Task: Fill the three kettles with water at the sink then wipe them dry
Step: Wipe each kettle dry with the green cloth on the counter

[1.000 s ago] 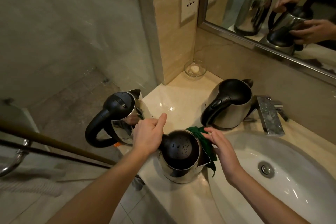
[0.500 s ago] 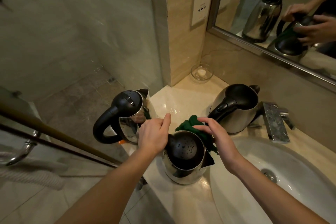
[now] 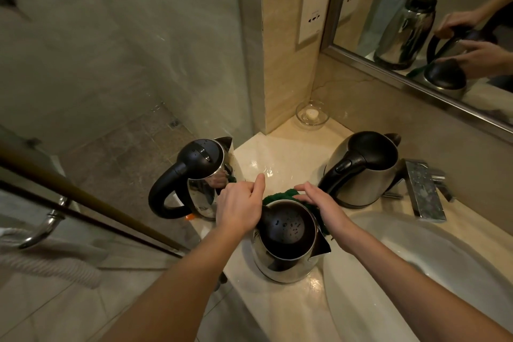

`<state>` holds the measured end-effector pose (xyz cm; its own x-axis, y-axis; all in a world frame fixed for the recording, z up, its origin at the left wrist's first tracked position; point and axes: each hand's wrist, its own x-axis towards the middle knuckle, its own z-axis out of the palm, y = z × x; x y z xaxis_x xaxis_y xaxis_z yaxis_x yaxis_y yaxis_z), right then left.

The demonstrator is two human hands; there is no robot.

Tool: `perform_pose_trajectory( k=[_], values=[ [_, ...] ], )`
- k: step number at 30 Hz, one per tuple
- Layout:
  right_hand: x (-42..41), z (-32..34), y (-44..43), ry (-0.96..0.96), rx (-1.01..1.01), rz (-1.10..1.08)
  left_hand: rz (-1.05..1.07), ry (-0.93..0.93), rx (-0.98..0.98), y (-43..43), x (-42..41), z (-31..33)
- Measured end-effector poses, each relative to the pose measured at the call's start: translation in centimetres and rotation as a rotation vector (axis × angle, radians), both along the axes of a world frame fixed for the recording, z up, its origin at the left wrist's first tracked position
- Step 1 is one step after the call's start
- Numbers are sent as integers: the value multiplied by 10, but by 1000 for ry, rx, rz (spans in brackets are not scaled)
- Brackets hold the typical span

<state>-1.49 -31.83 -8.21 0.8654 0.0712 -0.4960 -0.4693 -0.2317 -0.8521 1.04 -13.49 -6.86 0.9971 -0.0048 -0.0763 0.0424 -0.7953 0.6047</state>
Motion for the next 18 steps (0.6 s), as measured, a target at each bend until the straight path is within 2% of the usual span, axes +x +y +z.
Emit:
perform_pose_trajectory(
  k=[7, 11, 18],
  values=[
    [0, 20, 4, -136, 58, 56, 6, 2, -4, 0, 1, 0],
    [3, 18, 4, -193, 23, 130, 9, 7, 0, 0, 2, -2],
    [10, 8, 7, -52, -38, 188, 1, 18, 9, 0, 3, -2]
  ],
)
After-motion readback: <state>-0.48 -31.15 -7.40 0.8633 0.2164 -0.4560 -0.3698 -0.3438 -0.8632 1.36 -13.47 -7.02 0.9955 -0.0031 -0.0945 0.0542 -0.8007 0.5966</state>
